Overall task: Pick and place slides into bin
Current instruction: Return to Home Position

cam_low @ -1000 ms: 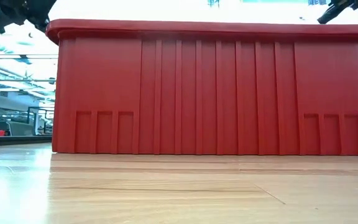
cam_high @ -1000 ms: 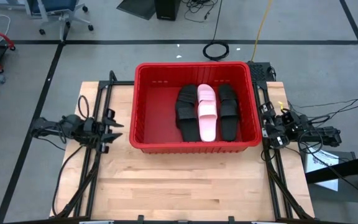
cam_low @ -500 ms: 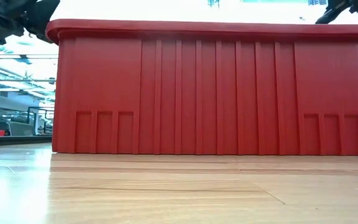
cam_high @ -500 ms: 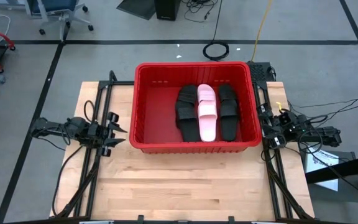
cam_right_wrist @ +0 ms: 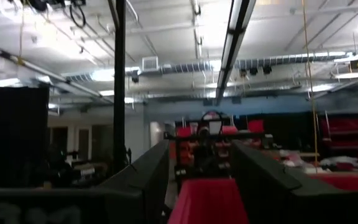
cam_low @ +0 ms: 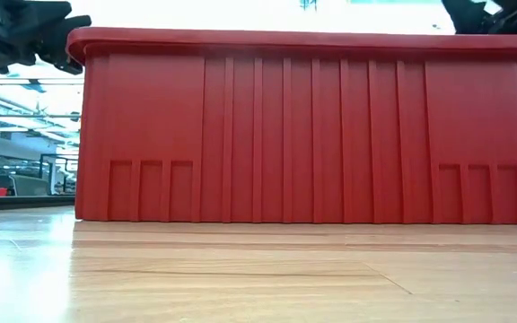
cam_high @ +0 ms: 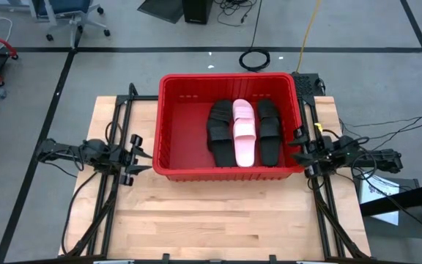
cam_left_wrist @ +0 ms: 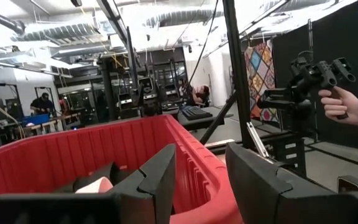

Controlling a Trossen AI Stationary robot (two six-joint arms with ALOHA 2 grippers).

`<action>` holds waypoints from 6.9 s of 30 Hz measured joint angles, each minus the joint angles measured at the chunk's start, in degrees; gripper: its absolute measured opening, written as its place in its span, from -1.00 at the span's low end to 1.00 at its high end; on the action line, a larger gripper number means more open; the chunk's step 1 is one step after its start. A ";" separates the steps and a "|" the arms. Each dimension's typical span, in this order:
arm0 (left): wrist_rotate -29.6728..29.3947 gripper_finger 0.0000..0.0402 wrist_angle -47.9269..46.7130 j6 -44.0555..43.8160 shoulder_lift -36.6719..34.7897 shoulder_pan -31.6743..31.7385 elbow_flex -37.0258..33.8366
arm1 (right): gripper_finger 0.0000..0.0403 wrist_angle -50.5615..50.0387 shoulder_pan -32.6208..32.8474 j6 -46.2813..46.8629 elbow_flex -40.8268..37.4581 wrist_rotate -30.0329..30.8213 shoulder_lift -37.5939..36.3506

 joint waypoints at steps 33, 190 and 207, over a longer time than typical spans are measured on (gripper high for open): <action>-0.04 -0.27 -1.70 -0.02 0.11 0.00 0.04 | -0.21 -5.15 0.00 -2.82 0.00 0.01 0.15; -0.04 -0.27 -1.70 -0.02 0.13 -0.02 0.07 | -0.21 -5.11 0.00 -2.86 -0.02 -0.02 0.11; -0.04 -0.27 -1.71 -0.03 0.13 0.00 0.07 | -0.21 -5.11 0.00 -2.86 0.00 -0.02 0.11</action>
